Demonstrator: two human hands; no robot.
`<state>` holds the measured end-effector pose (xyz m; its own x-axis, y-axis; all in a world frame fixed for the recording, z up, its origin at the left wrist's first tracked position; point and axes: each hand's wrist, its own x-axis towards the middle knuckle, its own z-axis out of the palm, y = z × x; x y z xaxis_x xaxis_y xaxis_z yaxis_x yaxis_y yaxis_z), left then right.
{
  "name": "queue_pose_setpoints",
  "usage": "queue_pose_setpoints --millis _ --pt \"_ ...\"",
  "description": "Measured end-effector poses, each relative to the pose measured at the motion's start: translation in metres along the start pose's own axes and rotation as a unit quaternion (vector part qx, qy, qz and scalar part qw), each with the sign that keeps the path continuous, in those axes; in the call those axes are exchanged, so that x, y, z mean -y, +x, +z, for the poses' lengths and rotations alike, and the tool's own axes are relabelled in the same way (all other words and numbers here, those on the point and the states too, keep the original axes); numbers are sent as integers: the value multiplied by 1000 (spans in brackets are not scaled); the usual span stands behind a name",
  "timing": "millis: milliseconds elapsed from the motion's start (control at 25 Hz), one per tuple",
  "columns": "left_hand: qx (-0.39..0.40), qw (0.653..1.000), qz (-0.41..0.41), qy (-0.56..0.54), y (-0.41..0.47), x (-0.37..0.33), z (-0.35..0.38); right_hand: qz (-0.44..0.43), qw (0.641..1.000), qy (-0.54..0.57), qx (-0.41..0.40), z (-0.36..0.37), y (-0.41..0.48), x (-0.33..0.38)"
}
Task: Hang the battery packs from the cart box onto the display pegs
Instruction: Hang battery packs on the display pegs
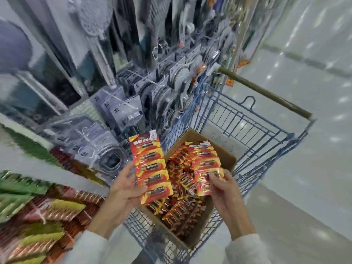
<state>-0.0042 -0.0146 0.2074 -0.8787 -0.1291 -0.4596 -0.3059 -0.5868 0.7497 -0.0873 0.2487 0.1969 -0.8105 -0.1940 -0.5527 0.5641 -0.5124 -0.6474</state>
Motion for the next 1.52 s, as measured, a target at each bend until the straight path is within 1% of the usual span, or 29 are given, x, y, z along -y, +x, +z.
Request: queue_pose_setpoints --millis 120,200,280,400,520,560,640,680,760,920,1080,1320,1520 --pt "-32 997 65 -38 -56 3 6 -7 988 -104 111 12 -32 8" --pt "-45 990 115 -65 -91 3 5 -17 973 -144 179 26 -50 10" --pt "-53 982 156 -87 -123 2 1 -8 956 -152 250 40 -63 4" --pt "-62 974 198 -94 -172 0 -10 28 932 -130 337 68 -81 -9" --pt "-98 958 228 -143 -217 -4 -19 77 920 -163 347 107 -107 -25" --pt "-126 951 238 -153 -230 -6 -22 89 913 -186 353 120 -116 -32" --pt "-200 939 244 -135 -249 -9 -28 100 900 -219 363 141 -132 -45" --pt "-239 930 251 -125 -260 -11 -33 103 896 -223 370 152 -139 -54" --pt "-283 912 267 -127 -283 -15 -47 108 889 -213 391 173 -155 -77" --pt "-323 887 296 -144 -330 -29 -77 116 873 -216 421 214 -186 -123" --pt "-335 874 322 -140 -370 -53 -113 125 878 -214 409 252 -214 -158" --pt "-383 842 364 -105 -412 -95 -170 87 912 -177 359 292 -243 -195" --pt "-384 815 430 -58 -443 -137 -187 80 920 -157 349 301 -249 -225"
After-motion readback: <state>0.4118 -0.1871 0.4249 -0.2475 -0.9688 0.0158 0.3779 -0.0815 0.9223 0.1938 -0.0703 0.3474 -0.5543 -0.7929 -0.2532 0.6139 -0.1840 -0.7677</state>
